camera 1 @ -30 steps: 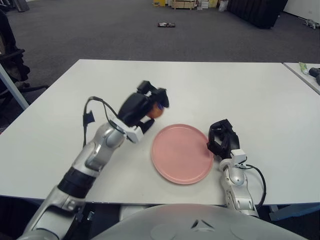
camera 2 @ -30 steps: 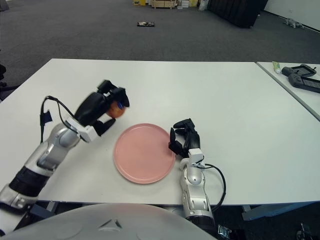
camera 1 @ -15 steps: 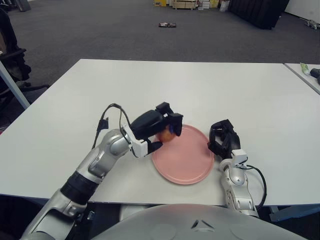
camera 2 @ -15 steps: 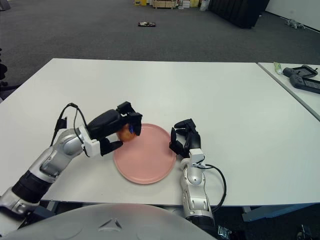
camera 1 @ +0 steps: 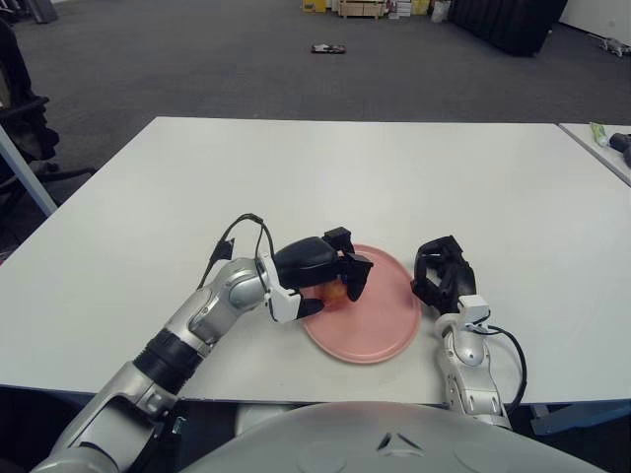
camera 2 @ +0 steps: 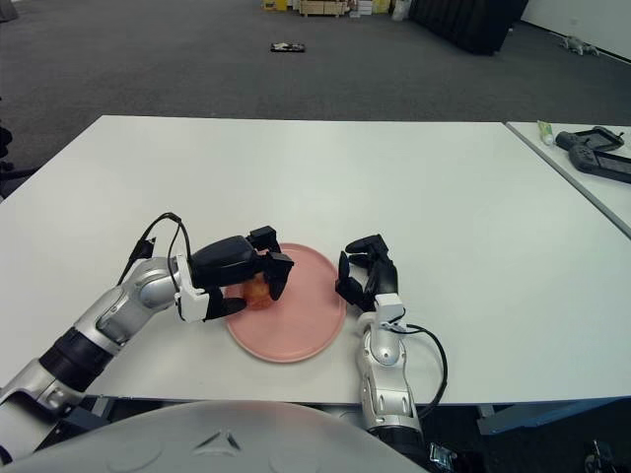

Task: Put the apple into the plate.

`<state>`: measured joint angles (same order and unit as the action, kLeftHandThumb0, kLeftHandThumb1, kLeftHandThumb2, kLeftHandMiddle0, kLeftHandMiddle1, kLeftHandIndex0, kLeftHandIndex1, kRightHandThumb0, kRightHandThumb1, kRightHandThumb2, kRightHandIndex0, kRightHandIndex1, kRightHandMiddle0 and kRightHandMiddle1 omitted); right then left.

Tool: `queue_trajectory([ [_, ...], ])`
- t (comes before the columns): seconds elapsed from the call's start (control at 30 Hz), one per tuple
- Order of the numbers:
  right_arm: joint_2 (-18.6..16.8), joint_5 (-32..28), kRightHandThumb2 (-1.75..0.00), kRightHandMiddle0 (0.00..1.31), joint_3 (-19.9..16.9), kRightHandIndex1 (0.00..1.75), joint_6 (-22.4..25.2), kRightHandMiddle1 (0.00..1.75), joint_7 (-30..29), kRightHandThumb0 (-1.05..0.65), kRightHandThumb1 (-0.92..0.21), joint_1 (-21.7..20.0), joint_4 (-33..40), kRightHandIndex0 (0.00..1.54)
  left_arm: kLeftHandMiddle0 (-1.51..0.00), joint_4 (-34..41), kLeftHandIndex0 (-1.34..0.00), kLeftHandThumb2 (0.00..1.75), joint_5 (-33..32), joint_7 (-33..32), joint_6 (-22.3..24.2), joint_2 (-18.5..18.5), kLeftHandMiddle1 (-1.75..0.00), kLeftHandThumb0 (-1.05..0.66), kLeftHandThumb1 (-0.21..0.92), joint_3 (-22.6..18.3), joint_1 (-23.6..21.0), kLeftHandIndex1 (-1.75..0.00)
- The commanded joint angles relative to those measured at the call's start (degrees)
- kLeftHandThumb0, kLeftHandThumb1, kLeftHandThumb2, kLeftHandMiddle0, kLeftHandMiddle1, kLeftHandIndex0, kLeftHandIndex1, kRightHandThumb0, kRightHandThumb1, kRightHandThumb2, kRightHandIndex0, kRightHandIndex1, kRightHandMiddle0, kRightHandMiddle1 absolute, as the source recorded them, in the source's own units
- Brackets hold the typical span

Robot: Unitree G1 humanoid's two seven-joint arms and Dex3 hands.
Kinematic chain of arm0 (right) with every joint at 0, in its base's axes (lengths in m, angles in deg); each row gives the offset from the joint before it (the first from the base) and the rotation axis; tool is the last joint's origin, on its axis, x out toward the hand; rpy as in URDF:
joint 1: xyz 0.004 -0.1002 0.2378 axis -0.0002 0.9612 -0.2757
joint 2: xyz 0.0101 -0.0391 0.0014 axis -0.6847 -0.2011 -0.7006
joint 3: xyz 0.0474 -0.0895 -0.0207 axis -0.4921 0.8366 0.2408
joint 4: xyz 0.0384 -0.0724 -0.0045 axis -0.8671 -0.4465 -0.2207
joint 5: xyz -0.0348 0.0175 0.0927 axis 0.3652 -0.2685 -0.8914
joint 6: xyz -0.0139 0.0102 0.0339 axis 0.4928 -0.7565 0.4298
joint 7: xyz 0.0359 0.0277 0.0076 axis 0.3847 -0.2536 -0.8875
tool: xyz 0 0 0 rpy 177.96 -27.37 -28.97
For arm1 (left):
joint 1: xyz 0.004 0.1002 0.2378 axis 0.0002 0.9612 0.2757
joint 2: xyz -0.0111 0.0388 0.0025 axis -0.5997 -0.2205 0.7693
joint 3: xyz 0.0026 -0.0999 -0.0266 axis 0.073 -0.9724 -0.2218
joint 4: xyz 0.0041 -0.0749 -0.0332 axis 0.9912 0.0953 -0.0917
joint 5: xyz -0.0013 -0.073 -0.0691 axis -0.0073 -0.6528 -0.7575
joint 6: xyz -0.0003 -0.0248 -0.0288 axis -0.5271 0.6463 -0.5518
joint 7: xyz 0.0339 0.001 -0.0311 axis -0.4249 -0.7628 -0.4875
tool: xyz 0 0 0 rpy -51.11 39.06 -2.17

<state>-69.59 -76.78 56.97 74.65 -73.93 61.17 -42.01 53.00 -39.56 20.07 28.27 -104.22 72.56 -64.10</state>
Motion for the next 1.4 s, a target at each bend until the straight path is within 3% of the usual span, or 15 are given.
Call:
queue_trajectory([
  [0.0,-0.3,-0.6,-0.93,0.38,-0.2,1.68,0.5,1.75,0.2,-0.39,-0.62,-0.4,0.7,0.58,-0.85,-4.7,-0.67,1.71,3.2,-0.8,-0.9,0.4,-1.74,0.0,-0.03,1.8,-0.3,-1.75],
  [0.2,-0.3,-0.9,-0.93,0.38,-0.3,1.69,0.0,1.75,0.4,-0.39,-0.63,-0.4,0.7,0.58,-0.85,-14.4,-0.68,1.73,8.3,-7.2,-4.3,2.5,-1.75,0.0,-0.05,4.1,-1.4,-1.75],
  [0.7,-0.7,-1.6,-0.94,0.38,-0.5,1.7,0.3,1.75,0.4,-0.39,-0.62,-0.3,0.9,0.58,-0.84,-20.0,-0.66,1.7,10.2,-14.1,-4.0,5.0,-1.74,0.0,-0.02,4.5,-1.1,-1.73],
  [0.87,-0.5,-1.5,-0.94,0.38,-0.3,1.69,0.0,1.75,0.5,-0.39,-0.62,0.0,1.2,0.58,-0.67,-16.5,-0.58,1.48,10.8,-15.1,-2.3,4.7,-1.75,0.0,0.16,3.9,0.5,-1.69],
  [0.9,-0.5,-1.5,-0.94,0.38,-0.3,1.68,0.0,1.75,0.5,-0.39,-0.62,0.0,1.2,0.58,-0.55,-15.6,-0.55,1.33,11.0,-15.2,-1.9,4.7,-1.75,0.0,0.28,3.8,0.8,-1.65],
  [0.93,-0.4,-1.4,-0.94,0.38,-0.3,1.68,0.0,1.75,0.5,-0.39,-0.62,0.0,1.2,0.58,-0.5,-14.8,-0.54,1.27,11.2,-15.8,-1.8,4.7,-1.75,0.0,0.33,3.5,1.1,-1.64],
  [1.0,-0.3,-1.1,-0.94,0.38,-0.2,1.68,0.0,1.75,0.5,-0.39,-0.62,0.0,1.2,0.58,-0.24,-13.5,-0.43,1.04,11.8,-17.1,-1.6,4.7,-1.65,-0.18,0.52,3.0,1.4,-1.69],
  [1.07,-0.1,-0.7,-0.94,0.38,-0.1,1.68,0.2,1.75,0.4,-0.39,-0.62,0.0,1.3,0.58,-0.15,-11.9,-0.36,0.91,12.2,-17.9,-1.5,4.7,-1.53,-0.25,0.62,2.3,1.5,-1.71],
  [1.1,0.0,-0.5,-0.94,0.38,0.0,1.67,0.4,1.75,0.3,-0.39,-0.62,0.1,1.4,0.58,-0.08,-11.6,-0.19,1.08,13.0,-19.1,-1.5,4.7,-1.36,-0.26,0.43,2.1,1.6,-1.6],
  [1.17,-0.1,-0.4,-0.94,0.38,0.0,1.67,1.0,1.75,0.2,-0.39,-0.62,0.1,1.6,0.58,-0.04,-11.3,-0.09,1.18,14.5,-20.8,-1.1,4.7,-1.19,-0.29,0.32,1.8,2.0,-1.47],
  [1.37,-0.2,0.0,-0.94,0.38,0.3,1.64,2.5,1.75,0.0,-0.39,-0.62,0.4,2.4,0.55,0.0,-10.5,-0.01,1.22,17.1,-24.5,0.4,4.6,-0.74,-0.35,0.22,0.8,2.9,-1.07],
])
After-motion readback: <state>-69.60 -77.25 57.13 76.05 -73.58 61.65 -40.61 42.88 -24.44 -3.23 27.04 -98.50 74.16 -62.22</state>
